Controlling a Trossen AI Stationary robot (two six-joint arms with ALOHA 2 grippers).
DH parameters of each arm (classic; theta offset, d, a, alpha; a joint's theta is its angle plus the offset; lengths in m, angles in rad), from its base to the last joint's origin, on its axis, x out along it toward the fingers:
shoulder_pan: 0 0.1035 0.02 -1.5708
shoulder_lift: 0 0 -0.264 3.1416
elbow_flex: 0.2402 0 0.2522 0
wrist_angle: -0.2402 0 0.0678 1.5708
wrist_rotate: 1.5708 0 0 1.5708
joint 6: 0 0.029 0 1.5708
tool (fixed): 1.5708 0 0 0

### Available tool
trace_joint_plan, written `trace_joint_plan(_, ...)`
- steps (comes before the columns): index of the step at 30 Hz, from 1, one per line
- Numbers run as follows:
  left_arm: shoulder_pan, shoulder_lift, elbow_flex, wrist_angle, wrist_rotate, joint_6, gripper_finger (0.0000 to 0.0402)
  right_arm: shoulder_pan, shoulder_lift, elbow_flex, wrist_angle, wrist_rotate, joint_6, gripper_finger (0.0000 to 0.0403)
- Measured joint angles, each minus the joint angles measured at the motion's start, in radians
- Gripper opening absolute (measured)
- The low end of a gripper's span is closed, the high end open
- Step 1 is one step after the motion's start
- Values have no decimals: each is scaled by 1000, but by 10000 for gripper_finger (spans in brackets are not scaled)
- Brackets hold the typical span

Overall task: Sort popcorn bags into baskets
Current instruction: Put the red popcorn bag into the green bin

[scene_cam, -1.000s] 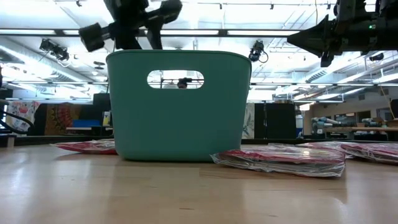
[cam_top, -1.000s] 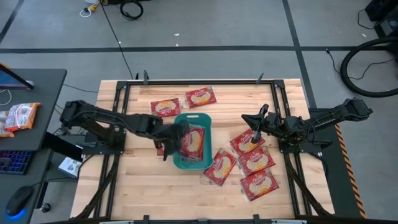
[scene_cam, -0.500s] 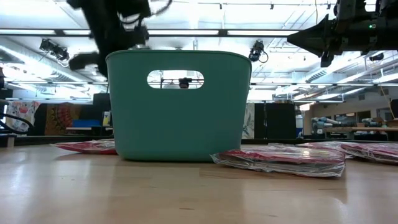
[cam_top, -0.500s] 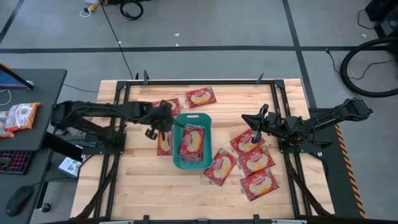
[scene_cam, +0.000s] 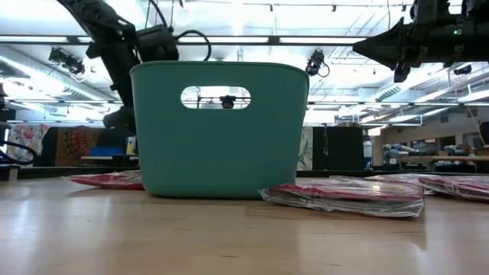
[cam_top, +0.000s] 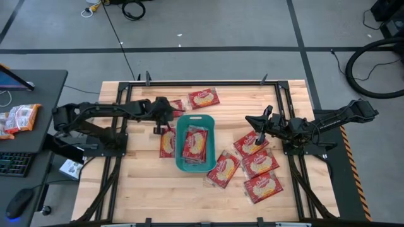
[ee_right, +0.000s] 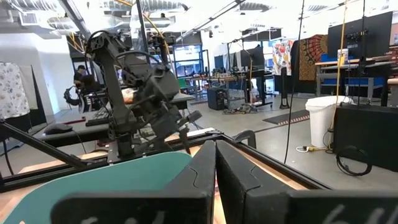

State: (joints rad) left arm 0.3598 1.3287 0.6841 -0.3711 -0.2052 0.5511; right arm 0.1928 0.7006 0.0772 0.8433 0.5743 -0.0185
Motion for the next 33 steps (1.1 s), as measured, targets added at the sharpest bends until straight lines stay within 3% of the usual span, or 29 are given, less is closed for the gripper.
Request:
trace_joint_plan(8,69,50,-22,55,11,-57,227,0,0,0,3,0,0,19)
trace_joint_plan(12,59,116,-22,124,-16,-51,247,0,0,0,9,-3,0,19)
trace_joint_plan(28,65,258,-19,203,-49,-51,186,0,0,0,6,-2,0,19)
trace_joint_plan(33,63,284,-17,216,-81,-51,140,0,0,0,5,-15,0,19)
